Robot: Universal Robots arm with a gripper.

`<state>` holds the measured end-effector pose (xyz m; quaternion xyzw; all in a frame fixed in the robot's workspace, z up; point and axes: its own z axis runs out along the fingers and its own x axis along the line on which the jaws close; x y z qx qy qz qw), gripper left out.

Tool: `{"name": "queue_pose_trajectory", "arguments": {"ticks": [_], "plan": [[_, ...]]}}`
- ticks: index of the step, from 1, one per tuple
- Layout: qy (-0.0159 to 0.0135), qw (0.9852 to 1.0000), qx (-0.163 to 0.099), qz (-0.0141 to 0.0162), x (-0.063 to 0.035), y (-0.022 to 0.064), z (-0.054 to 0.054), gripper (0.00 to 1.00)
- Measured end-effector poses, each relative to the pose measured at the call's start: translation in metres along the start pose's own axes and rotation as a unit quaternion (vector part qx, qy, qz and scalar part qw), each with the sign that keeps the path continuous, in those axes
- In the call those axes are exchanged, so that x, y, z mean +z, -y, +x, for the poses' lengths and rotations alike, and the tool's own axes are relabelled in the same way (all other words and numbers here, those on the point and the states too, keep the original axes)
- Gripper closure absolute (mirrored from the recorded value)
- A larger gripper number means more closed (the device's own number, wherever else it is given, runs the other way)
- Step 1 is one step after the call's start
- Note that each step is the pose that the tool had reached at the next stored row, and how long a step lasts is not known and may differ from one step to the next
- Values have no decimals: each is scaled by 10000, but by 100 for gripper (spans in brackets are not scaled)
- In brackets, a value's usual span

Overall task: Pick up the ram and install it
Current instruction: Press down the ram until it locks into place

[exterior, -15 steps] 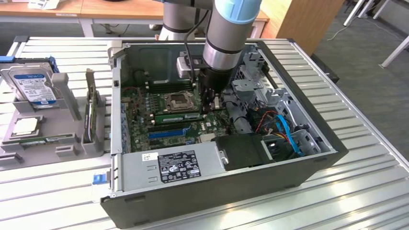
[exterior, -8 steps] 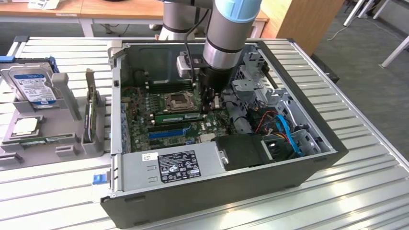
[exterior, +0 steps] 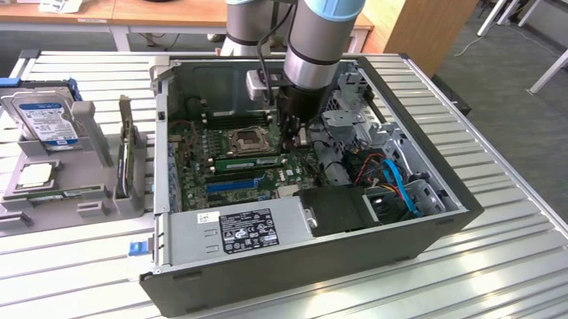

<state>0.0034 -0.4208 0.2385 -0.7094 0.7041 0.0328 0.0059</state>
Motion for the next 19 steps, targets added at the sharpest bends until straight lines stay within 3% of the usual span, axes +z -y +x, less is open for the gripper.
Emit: {"name": "queue_pose_trajectory", "arguments": {"ticks": [6,15,19], "plan": [[0,10000,0,0,-60,0,-3,90],[0,10000,0,0,-61,-3,-3,90],[-1,10000,-1,1,-59,-85,-4,90]]}}
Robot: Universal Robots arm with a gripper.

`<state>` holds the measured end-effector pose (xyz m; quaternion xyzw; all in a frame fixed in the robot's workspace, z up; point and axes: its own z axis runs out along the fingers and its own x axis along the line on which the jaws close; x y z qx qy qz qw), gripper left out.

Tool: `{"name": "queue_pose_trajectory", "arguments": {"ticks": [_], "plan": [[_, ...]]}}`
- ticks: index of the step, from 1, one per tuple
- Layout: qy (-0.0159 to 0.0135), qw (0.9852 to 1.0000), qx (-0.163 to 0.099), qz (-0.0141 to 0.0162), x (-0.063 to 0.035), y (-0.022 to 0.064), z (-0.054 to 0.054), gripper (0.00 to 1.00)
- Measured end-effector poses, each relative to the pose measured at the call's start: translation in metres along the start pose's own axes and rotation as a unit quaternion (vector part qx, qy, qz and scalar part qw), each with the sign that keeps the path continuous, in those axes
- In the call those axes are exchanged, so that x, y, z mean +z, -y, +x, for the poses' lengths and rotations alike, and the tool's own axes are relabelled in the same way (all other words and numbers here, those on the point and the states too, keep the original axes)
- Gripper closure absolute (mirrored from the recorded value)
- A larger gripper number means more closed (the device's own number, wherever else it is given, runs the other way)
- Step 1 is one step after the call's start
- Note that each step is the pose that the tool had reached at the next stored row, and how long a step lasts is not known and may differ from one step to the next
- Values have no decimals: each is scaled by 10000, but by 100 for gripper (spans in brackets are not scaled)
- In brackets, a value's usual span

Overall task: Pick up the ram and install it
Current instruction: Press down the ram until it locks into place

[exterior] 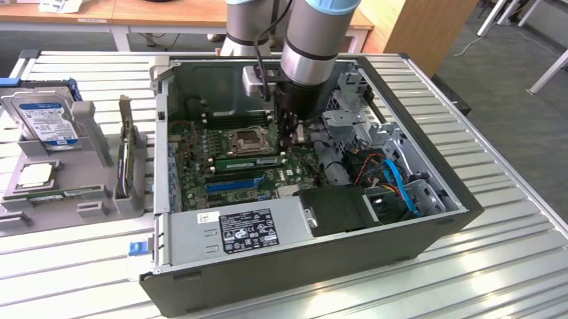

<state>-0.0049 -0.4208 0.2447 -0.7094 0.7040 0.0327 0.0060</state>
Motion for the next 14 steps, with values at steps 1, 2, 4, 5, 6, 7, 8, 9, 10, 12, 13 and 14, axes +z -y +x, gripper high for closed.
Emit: {"name": "queue_pose_trajectory", "arguments": {"ticks": [1,2,4,5,6,7,8,9,10,12,13,14], "plan": [[0,10000,0,1,1,-24,0,90],[0,10000,0,1,2,-48,-1,90],[1,10000,0,2,4,-90,-1,90],[1,10000,0,2,6,-108,-2,90],[1,10000,0,2,6,-127,-2,90],[1,10000,0,3,7,-145,-2,90],[1,10000,1,2,7,-164,-2,90],[1,10000,0,3,8,-182,-2,90],[1,10000,0,3,9,-201,-2,90],[1,10000,0,4,10,-248,-2,90],[1,10000,0,5,11,-272,-2,90],[1,10000,0,5,12,-295,-2,90]]}}
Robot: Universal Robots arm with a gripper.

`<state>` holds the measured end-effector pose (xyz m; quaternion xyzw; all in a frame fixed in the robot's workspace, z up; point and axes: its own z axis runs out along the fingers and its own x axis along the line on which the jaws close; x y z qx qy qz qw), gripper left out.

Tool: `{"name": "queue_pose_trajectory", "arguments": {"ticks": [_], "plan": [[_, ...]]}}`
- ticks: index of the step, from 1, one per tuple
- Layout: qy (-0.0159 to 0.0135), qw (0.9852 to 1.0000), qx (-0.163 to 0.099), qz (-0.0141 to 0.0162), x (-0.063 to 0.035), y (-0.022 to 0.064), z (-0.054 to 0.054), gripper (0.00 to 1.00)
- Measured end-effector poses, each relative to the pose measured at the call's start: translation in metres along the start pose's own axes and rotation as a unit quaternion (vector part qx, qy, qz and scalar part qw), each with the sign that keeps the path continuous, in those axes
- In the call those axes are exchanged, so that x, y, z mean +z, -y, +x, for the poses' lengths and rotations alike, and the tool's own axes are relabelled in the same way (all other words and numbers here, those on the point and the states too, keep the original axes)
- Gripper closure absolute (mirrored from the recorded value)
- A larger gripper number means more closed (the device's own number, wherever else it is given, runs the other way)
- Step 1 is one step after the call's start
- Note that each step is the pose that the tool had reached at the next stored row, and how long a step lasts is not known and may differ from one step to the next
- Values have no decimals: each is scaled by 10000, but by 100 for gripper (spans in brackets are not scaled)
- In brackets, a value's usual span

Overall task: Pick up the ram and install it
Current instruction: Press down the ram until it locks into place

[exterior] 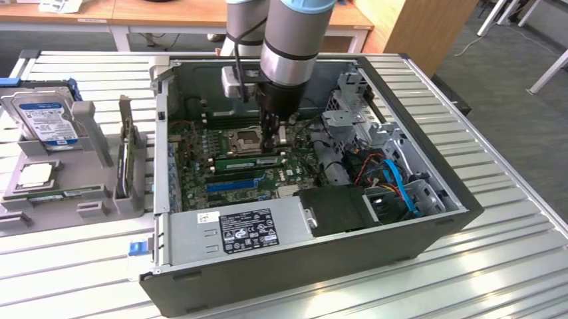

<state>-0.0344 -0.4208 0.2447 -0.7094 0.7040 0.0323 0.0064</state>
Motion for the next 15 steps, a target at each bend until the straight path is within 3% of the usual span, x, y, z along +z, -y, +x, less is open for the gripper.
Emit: {"name": "queue_pose_trajectory", "arguments": {"ticks": [15], "plan": [[0,10000,0,3,11,-290,-2,90]]}}
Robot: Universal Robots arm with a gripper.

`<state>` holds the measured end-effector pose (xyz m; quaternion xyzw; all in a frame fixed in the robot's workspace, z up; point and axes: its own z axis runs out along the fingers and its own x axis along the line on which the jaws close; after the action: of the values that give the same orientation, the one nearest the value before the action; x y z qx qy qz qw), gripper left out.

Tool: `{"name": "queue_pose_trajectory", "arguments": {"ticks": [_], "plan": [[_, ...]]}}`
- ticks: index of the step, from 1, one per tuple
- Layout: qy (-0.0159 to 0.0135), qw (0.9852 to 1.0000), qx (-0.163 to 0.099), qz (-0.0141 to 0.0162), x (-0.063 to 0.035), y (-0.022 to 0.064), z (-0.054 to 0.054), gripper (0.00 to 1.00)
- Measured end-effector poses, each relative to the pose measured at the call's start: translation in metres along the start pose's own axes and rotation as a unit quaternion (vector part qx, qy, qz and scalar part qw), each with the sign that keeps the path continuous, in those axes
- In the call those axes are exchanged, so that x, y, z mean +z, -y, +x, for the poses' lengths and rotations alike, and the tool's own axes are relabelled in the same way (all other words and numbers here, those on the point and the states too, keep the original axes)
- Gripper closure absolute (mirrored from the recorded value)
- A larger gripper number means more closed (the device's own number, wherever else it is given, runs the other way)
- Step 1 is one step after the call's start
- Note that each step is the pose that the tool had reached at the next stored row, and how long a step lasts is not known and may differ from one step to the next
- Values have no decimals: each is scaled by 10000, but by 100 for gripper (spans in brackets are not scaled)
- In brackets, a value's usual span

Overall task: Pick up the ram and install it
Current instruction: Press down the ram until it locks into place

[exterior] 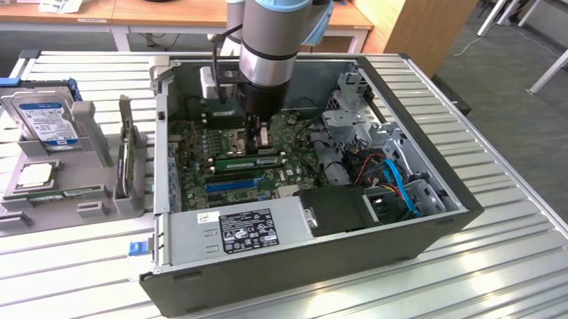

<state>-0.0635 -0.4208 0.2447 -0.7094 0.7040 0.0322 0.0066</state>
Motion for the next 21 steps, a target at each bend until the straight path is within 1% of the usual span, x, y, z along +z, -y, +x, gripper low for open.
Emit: {"name": "queue_pose_trajectory", "arguments": {"ticks": [11,21], "plan": [[0,10000,-1,0,7,-190,-1,90],[1,10000,-1,0,12,-199,0,90]]}}
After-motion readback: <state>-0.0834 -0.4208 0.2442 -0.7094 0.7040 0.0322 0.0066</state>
